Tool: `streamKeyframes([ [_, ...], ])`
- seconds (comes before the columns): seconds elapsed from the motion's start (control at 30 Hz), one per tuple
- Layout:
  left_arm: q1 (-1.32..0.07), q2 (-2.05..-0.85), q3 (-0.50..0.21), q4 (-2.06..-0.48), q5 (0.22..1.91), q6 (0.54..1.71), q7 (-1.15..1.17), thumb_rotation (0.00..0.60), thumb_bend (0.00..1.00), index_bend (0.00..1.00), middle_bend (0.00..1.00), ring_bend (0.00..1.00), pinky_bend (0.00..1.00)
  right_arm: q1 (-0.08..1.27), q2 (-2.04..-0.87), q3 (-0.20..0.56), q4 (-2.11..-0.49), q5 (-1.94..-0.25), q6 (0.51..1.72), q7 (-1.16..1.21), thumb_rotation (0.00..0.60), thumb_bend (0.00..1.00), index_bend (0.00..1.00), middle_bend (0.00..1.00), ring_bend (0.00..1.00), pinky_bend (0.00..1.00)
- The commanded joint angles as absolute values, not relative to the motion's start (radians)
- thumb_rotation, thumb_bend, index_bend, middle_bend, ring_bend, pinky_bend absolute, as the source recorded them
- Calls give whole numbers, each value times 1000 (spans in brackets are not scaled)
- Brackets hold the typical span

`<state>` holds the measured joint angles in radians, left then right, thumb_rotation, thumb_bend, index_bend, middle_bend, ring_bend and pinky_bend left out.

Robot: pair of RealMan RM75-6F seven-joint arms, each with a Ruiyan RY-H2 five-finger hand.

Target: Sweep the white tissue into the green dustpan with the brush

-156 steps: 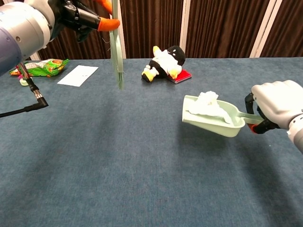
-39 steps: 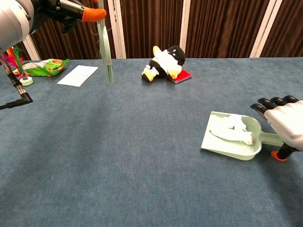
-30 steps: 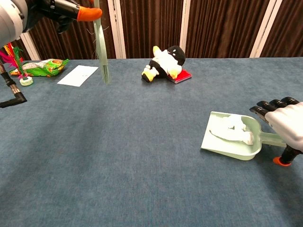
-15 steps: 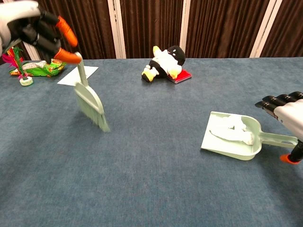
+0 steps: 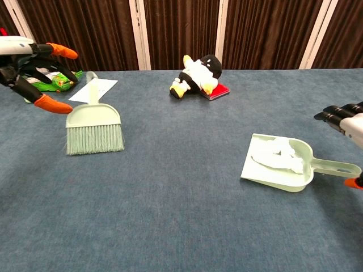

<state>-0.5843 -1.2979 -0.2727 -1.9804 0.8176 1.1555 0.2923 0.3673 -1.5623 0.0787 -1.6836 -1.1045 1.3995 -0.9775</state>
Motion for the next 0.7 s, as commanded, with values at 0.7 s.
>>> streamKeyframes([
  [0.7, -166, -1132, 126, -1773, 1488, 1578, 209, 600, 0, 0, 0, 0, 0, 182, -1209, -36, -1751, -1436, 1539, -354, 600, 173, 0, 0, 0, 0],
])
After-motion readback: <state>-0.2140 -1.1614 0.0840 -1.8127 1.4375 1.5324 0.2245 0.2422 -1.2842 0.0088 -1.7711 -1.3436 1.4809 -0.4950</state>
